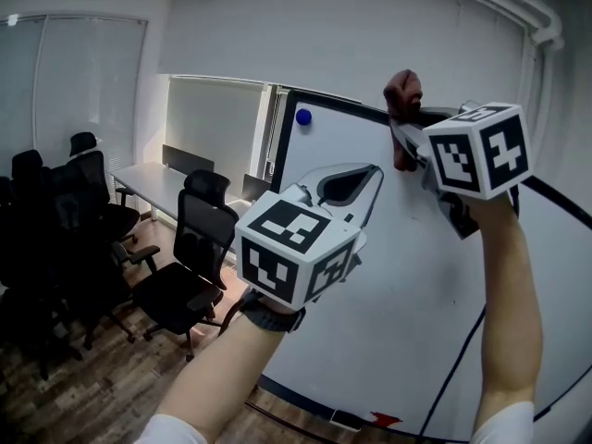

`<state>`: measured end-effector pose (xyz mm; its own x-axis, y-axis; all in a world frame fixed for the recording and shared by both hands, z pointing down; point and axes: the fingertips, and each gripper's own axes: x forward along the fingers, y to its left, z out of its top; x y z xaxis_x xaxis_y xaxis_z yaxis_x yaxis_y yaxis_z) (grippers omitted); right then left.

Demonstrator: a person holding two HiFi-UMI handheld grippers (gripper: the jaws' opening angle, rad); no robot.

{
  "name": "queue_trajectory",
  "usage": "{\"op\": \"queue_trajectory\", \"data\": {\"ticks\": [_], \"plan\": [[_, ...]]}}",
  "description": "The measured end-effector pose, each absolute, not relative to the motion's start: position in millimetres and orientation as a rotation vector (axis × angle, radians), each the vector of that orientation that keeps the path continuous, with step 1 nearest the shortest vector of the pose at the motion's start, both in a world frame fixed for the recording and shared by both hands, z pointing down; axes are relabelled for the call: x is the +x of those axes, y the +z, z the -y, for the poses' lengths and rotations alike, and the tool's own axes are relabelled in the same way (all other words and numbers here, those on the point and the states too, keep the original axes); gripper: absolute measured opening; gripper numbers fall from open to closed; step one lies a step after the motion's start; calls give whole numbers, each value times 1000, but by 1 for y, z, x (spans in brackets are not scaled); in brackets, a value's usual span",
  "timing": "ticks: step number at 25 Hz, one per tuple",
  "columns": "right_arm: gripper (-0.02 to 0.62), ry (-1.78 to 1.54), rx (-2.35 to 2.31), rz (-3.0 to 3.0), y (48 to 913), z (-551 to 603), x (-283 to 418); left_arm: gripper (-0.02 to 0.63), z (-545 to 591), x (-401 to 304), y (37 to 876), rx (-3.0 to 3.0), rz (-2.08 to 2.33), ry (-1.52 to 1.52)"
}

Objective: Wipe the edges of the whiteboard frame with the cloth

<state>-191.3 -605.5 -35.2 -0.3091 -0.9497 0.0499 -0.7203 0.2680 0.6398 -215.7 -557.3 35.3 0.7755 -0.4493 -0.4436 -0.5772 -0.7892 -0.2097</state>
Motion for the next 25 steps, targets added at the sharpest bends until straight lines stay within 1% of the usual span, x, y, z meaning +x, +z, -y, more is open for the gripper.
{"op": "queue_trajectory", "data": {"ticks": [10,17,25], "plan": [[54,-728,1457,2146,-33,632,-239,9,577,-256,41,-2615,-868,520],[54,-789,1472,2200,-34,625,-242,9,581,-262,47,-2621,-875,521],[54,-870,1487,2314,-18,590,-220,9,578,-250,68,-2665,-832,526]]}}
